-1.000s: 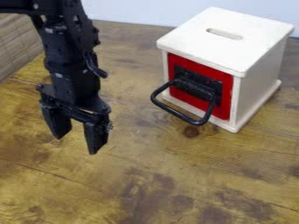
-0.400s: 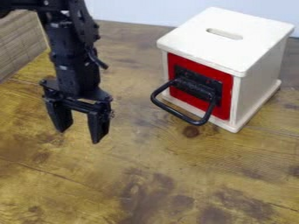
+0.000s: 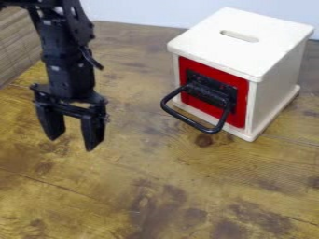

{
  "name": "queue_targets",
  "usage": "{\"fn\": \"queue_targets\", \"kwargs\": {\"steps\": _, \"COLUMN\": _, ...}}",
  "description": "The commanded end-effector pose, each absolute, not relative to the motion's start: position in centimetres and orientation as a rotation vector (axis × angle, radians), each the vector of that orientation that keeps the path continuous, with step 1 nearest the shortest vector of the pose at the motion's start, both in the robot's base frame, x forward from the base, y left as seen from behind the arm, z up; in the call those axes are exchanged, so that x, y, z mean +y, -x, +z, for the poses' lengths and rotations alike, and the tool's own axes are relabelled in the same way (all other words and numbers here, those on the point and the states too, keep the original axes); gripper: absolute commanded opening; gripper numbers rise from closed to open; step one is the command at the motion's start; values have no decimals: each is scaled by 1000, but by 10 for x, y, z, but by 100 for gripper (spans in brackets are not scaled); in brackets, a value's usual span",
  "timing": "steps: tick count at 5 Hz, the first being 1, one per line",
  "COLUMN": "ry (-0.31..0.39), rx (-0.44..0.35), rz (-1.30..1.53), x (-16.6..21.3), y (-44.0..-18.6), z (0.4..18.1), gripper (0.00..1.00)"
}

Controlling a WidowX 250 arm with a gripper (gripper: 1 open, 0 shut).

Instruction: Close the drawer

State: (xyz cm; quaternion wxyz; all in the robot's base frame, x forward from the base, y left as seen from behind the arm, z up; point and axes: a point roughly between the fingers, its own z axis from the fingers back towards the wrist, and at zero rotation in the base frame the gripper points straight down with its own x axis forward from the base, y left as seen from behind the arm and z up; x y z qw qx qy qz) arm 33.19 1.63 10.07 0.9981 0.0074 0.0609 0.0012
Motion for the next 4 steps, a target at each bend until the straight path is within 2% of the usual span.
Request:
{"fn": "queue_targets", "kwargs": {"steps": 1, "ry": 0, "rx": 33, "rz": -3, "x": 21, "y": -325, "z": 130, "gripper": 100}}
{"fn": "queue_targets", "kwargs": {"steps": 3, "ry": 3, "rx": 35, "rz": -50, "x": 10, "y": -317, "z": 131, "gripper": 100}}
{"fn": "queue_targets", "kwargs": {"steps": 4, "ry": 0, "rx": 43, "rz": -18, "x": 11, "y": -318, "z": 123, "gripper": 100}}
